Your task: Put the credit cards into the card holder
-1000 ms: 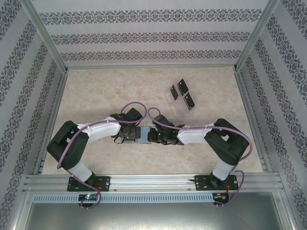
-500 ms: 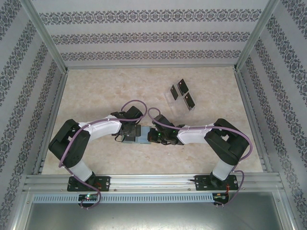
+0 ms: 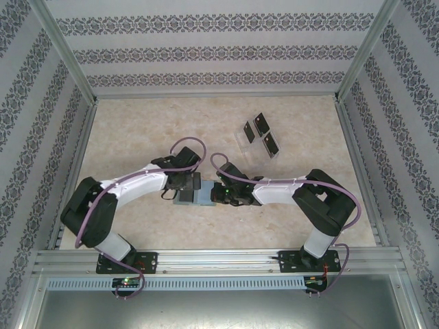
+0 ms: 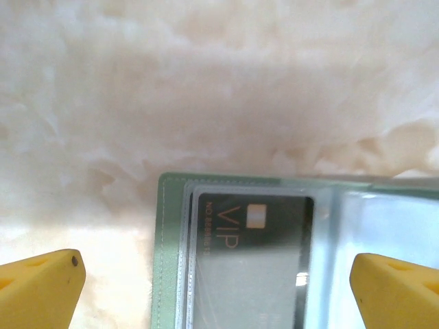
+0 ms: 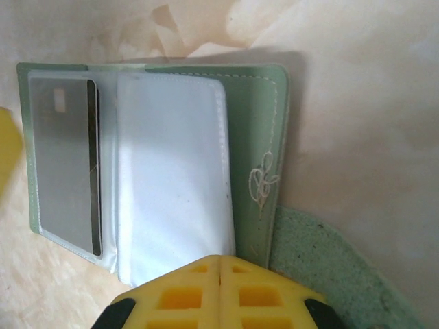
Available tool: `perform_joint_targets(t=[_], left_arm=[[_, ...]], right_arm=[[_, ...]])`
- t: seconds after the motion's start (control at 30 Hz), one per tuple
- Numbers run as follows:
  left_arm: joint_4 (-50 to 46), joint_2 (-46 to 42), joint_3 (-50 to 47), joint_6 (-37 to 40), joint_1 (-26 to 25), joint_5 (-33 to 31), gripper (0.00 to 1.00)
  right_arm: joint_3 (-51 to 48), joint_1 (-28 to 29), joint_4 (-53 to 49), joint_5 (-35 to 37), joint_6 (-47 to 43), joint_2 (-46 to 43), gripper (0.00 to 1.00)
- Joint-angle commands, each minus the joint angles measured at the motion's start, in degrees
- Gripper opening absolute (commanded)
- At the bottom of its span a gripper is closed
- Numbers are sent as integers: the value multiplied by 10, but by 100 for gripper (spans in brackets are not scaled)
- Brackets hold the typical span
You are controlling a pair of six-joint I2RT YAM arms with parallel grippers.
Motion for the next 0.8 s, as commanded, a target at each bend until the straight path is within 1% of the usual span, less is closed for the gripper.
perform_joint_targets(t=[0.0, 0.03, 0.2, 0.3, 0.37, 0.47, 0.53, 0.6, 0.77], left_arm=[[-1, -41, 4, 7, 31, 37, 100], [13, -52, -8, 6, 44, 58, 100], [99, -93, -78, 12, 105, 157, 100], [182, -111, -132, 3, 142, 241, 100], [229, -120, -161, -10, 158, 278, 100], [262, -121, -178, -11, 162, 303, 100], [281, -117, -184, -12, 162, 314, 100], [295, -108, -188, -11, 163, 324, 100], [315, -83, -192, -11, 162, 331, 100]], right_arm=[[35, -3, -39, -5, -19, -12, 0], [42, -4, -46, -5, -22, -18, 1], [67, -6, -80, 5, -34, -63, 10], [68, -10, -109, 27, -39, -95, 22], [68, -11, -142, 53, -46, -115, 34], [65, -12, -190, 95, -53, -132, 50], [64, -12, -219, 123, -57, -134, 57], [57, -12, -223, 135, -56, -132, 60], [55, -13, -209, 129, -52, -108, 60]])
